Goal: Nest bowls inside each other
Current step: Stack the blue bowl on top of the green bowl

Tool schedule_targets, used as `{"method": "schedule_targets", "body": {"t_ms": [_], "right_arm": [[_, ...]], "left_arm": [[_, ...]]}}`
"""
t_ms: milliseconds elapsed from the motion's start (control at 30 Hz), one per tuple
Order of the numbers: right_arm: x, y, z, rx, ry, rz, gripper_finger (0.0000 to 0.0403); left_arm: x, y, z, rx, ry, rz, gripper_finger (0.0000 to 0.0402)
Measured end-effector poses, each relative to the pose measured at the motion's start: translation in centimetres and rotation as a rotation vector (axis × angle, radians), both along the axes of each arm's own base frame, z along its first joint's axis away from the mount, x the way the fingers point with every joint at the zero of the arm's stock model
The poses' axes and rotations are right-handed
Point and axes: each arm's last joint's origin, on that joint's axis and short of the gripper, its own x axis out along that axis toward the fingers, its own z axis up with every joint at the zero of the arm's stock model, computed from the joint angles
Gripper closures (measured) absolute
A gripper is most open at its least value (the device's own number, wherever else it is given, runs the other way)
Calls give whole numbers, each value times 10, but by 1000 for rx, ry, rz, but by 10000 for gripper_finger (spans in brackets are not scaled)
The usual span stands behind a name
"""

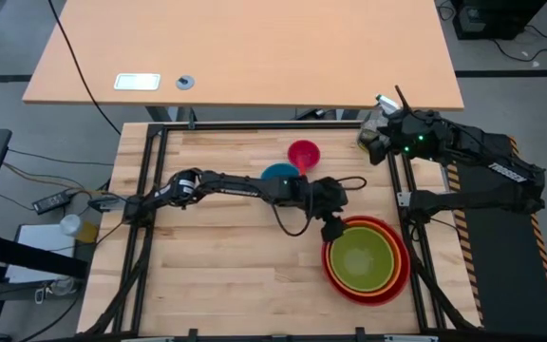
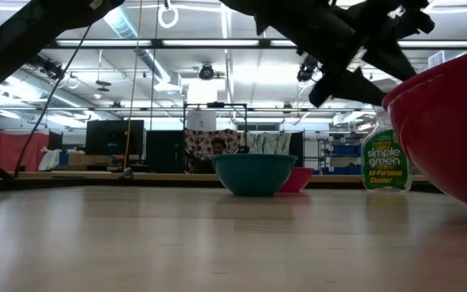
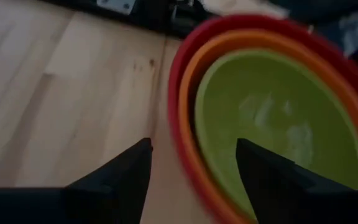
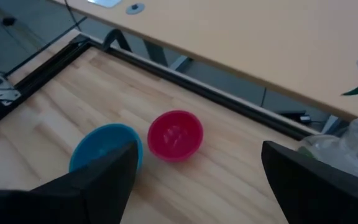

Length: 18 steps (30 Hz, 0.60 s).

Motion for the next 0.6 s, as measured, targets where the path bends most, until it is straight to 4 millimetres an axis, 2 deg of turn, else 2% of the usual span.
{"method": "schedule_targets", "body": {"t_ms": [133,200,267,333,433,500,600], "right_arm": [[1,1,-3,34,17,33,56],[2,1,-4,41,33,32,56],[1,1,-5,50,46,30,56],[0,1,-6,60,40,18,56],[1,1,-6,66,37,15,56],[1,1,-6,65,35,15,56],[2,0,-5,61,31,13,56]], "left_arm": [[-18,14,18,97,75,-43,171],[-27,29,18,132,127,-53,179],[-38,50,16,152,179,-37,190],[-54,75,23,152,187,10,202],[-88,113,35,100,195,98,215],[-115,138,28,30,247,193,217],[-149,171,1,-70,354,339,213]]}}
